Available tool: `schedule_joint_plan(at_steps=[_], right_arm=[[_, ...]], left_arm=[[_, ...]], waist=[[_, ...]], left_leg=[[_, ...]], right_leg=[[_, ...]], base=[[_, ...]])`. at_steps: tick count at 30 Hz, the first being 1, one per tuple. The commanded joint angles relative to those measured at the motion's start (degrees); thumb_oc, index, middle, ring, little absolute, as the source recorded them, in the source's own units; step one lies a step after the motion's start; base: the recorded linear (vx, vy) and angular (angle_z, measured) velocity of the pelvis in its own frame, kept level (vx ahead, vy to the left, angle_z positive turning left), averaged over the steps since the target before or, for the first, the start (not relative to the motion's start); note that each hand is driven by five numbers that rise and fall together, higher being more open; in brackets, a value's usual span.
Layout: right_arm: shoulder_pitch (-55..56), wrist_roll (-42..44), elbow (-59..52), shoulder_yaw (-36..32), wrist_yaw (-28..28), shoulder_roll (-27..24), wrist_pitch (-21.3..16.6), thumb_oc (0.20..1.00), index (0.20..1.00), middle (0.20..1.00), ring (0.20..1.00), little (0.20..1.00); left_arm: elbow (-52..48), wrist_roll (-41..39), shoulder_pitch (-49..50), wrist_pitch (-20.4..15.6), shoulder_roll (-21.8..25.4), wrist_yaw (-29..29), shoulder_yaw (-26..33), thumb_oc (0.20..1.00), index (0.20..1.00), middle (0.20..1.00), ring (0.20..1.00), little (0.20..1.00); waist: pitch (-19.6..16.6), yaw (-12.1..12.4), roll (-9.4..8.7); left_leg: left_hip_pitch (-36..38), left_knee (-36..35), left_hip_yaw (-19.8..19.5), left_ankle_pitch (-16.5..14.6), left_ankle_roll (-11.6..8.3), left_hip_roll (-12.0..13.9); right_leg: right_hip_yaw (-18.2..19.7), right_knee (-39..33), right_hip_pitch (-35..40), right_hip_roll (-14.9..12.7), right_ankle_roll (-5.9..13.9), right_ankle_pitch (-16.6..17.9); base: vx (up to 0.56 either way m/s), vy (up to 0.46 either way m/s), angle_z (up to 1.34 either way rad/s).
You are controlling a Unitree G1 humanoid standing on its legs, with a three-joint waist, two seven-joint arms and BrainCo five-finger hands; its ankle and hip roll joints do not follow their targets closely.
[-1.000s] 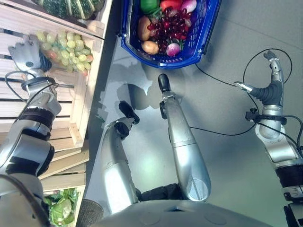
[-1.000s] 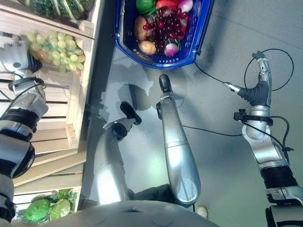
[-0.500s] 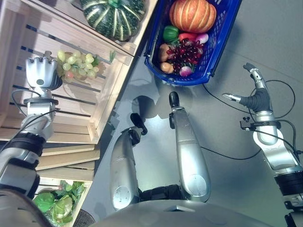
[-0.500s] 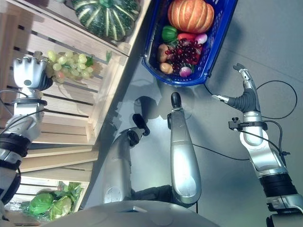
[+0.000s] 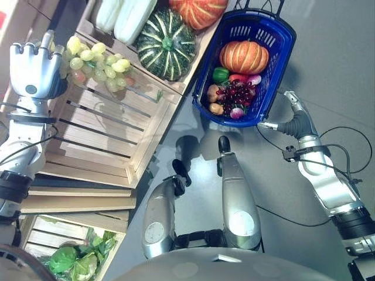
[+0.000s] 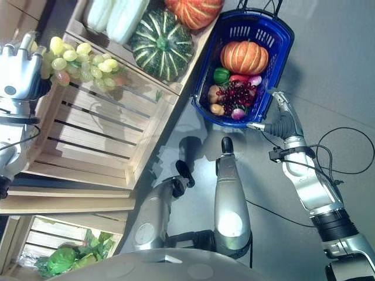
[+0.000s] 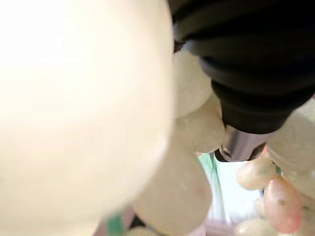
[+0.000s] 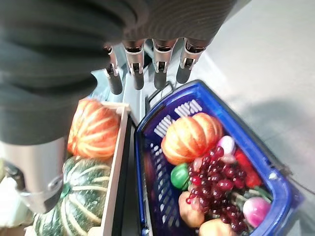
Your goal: Pick up fruits and vegetables into the basket
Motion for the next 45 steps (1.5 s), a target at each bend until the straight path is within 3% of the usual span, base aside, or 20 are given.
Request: schedule_joint_plan(at_steps=[1,2,4,10,15,21,27,37,42,45], right_arm=[[-2.4,-0.8,-5.0,1.6,1.5,-2.0,-0.4,1.000,1.000,1.000,1.000,1.000],[-3.0,-0.8,-5.2,2.2,1.6,-1.9,-0.3,1.000,1.000,1.000,1.000,1.000],[-8.5,-0.5,-6.1,6.4,2.0,-0.1,1.2,1.000,1.000,1.000,1.000,1.000],[-14.1,0.1,-8.7,10.3,1.8,3.2,4.9,1.000,1.000,1.000,1.000,1.000],[-16.4,0.1,-9.4,13.6,0.5,6.2,8.5,1.000,1.000,1.000,1.000,1.000],[-17.2,0.3,-8.8,15.6,-3.3,9.0,9.5,1.000,1.000,1.000,1.000,1.000],[-17.6,0.8,-8.2,18.0,-3.2,10.6,9.4,1.000,1.000,1.000,1.000,1.000],[-19.7,1.4,-7.1,22.0,-0.1,12.2,8.2,1.000,1.000,1.000,1.000,1.000],[-19.4,1.6,-7.6,22.4,2.1,11.4,8.1,1.000,1.000,1.000,1.000,1.000],[-19.6,1.2,-7.4,22.6,6.3,10.5,8.1,1.000,1.000,1.000,1.000,1.000]], left_arm=[[-4.6,1.9,1.3,-2.0,3.1,4.0,4.1,0.200,0.200,0.200,0.200,0.200],[-5.1,1.5,1.1,-2.7,3.0,4.2,3.9,0.200,0.200,0.200,0.200,0.200],[-9.4,-1.6,-1.0,-8.2,1.2,2.2,2.4,0.200,0.200,0.200,0.200,0.200],[-15.1,-3.2,-5.5,-14.5,-2.4,0.4,0.3,0.200,0.200,0.200,0.200,0.200],[-18.1,-3.6,-8.7,-17.6,-5.3,-2.5,-2.4,0.200,0.200,0.200,0.200,0.200],[-19.4,-3.9,-10.3,-18.9,-7.7,-4.7,-5.3,0.200,0.200,0.200,0.200,0.200],[-19.6,-3.4,-11.2,-18.9,-9.8,-5.4,-8.0,0.200,0.200,0.200,0.200,0.200],[-19.3,-0.5,-14.3,-21.0,-12.8,-6.9,-13.6,0.200,0.200,0.200,0.200,0.200],[-19.0,-0.6,-14.9,-19.6,-12.3,-7.5,-14.9,0.200,0.200,0.200,0.200,0.200],[-18.5,-0.7,-14.8,-18.8,-11.6,-7.3,-14.9,0.200,0.200,0.200,0.200,0.200]], waist=[[-6.9,0.5,1.77],[-7.1,0.7,1.75],[-9.1,2.1,1.69],[-12.4,3.3,1.55],[-14.7,3.8,1.09],[-16.3,4.0,0.64],[-17.3,4.0,0.48],[-18.0,3.8,0.39],[-18.0,3.4,0.66],[-18.2,3.4,0.70]], left_leg=[[-1.4,0.2,-2.5,-0.2,1.35,-2.6],[-1.1,0.1,-2.7,-0.2,1.34,-2.6],[1.5,-1.4,-3.9,-0.1,1.28,-3.3],[5.7,-4.4,-5.2,0.2,1.08,-3.5],[9.4,-6.9,-5.5,-0.1,0.94,-3.1],[12.0,-7.9,-5.5,-0.7,0.77,-2.6],[13.8,-8.3,-5.6,-1.2,0.67,-2.2],[15.8,-9.1,-5.5,-1.6,0.49,-1.8],[16.5,-9.6,-5.2,-1.5,0.48,-1.7],[16.9,-10.1,-5.2,-1.3,0.46,-1.7]], right_leg=[[-2.3,-3.4,5.8,-2.4,3.47,-3.0],[-2.4,-3.5,6.2,-2.5,3.47,-3.1],[-2.9,-4.7,9.4,-2.8,3.57,-3.3],[-3.4,-7.9,14.3,-2.9,4.29,-2.6],[-3.8,-10.5,18.1,-2.8,5.01,-2.3],[-3.9,-11.7,20.4,-2.7,5.56,-2.2],[-3.8,-11.8,21.7,-2.8,5.96,-2.4],[-3.9,-12.3,23.1,-3.3,6.48,-2.3],[-3.7,-12.5,23.3,-3.4,6.69,-2.3],[-3.7,-12.8,23.6,-3.4,6.70,-2.2]], base=[[0.02,-0.041,0.05],[0.04,-0.057,0.04],[0.09,-0.088,0.07],[0.09,-0.039,0.11],[0.11,-0.039,0.05],[0.08,-0.032,0.00],[0.06,-0.011,0.02],[0.04,-0.005,0.02],[0.00,0.000,0.00],[0.00,0.000,0.00]])
